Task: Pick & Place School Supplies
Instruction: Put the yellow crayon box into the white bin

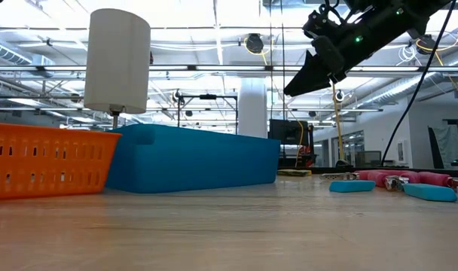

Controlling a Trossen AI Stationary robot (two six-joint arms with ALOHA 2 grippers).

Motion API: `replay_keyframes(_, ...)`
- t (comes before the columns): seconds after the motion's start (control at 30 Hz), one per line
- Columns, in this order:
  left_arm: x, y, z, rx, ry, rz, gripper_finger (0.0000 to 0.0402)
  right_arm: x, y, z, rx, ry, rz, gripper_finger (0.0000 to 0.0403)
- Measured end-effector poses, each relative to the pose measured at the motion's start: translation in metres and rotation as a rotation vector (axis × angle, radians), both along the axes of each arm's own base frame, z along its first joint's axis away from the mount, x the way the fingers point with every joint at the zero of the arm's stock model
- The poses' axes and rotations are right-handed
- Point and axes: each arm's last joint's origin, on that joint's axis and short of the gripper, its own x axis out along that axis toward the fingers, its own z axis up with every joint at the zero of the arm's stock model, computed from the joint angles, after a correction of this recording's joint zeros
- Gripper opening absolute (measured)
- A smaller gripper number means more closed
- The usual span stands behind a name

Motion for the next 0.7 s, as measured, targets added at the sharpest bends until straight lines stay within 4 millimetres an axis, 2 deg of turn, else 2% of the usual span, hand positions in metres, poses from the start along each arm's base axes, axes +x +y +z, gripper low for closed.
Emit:
replay_keyframes(0.33, 0.001, 0.005, -0.004, 0.017, 0.061, 0.102, 0.0059, 0.0, 0.0, 0.0, 0.0, 0.001, 0.0, 0.0264)
replay_keyframes(0.43, 0.005, 0.003, -0.009, 0.026, 0.101, 0.118, 0.0092, 0.0, 0.0, 0.0, 0.0, 0.001, 0.001, 0.0264)
replay_keyframes(0.57, 0.011, -0.003, -0.016, 0.01, 0.201, 0.132, 0.0156, 0.0, 0.0, 0.0, 0.0, 0.001, 0.001, 0.0265)
replay_keyframes(0.7, 0.013, -0.006, -0.019, 0.006, 0.227, 0.119, 0.0214, 0.0, 0.0, 0.0, 0.002, 0.0, -0.001, 0.0265)
